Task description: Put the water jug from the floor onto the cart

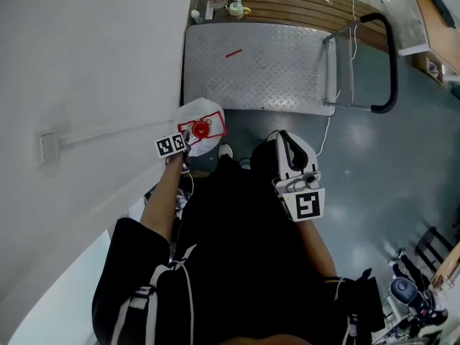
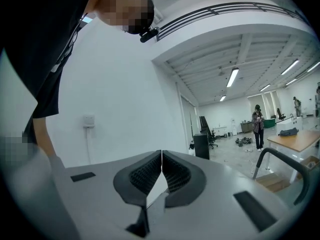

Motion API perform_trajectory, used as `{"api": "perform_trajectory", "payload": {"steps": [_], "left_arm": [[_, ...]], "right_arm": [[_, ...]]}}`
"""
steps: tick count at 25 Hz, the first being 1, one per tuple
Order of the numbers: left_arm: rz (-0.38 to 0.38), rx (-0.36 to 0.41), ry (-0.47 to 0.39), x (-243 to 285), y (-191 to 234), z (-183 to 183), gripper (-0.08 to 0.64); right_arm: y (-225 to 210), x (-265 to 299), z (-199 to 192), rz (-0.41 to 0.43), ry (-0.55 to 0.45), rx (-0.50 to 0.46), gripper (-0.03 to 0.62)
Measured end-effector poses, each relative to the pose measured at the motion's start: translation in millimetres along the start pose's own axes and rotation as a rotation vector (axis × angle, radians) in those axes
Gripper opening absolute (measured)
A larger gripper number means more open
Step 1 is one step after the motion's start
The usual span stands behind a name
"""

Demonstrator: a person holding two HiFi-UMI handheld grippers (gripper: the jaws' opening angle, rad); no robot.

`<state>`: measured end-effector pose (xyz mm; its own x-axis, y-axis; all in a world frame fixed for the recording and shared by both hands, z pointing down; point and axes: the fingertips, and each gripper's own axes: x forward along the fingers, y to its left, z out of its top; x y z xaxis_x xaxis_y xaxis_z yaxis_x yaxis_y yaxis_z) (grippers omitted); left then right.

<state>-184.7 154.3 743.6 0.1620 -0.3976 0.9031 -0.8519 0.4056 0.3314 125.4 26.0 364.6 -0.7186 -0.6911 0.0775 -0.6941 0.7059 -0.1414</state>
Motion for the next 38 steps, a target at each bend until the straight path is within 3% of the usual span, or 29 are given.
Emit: {"api": "perform_trajectory", "payload": {"steps": [5, 13, 17, 22, 28, 32, 38], "left_arm": [[0.031, 0.046, -0.061, 16, -63, 43, 0.021], [-0.141, 0.042, -0.098, 60, -170, 96, 0.021], [-0.209, 0.085, -0.053, 99, -215, 128, 0.021], [-0.309, 0.132, 0.055, 154, -260, 131, 0.025], [-0.400, 0.172, 0.122, 181, -305, 152, 0.032], [-0.458, 0.244, 0.156, 195, -331, 181, 0.032], [-0.566, 0.146, 0.174, 200, -359, 203, 0.037]], "right_arm": [[-70, 0, 25, -0.014, -0.059, 0.028, 0.019], [-99, 12, 12, -0.031, -0.004, 0.031, 0.018], [-123, 28, 21, -0.083, 0.013, -0.007, 0.018], [-139, 41, 33, -0.191, 0.065, -0.042, 0.018], [-141, 77, 47, -0.220, 0.097, -0.171, 0.018], [-156, 99, 51, -0.241, 0.141, -0.262, 0.018], [-166, 106, 50, -0.298, 0.167, -0.273, 0.018]]}}
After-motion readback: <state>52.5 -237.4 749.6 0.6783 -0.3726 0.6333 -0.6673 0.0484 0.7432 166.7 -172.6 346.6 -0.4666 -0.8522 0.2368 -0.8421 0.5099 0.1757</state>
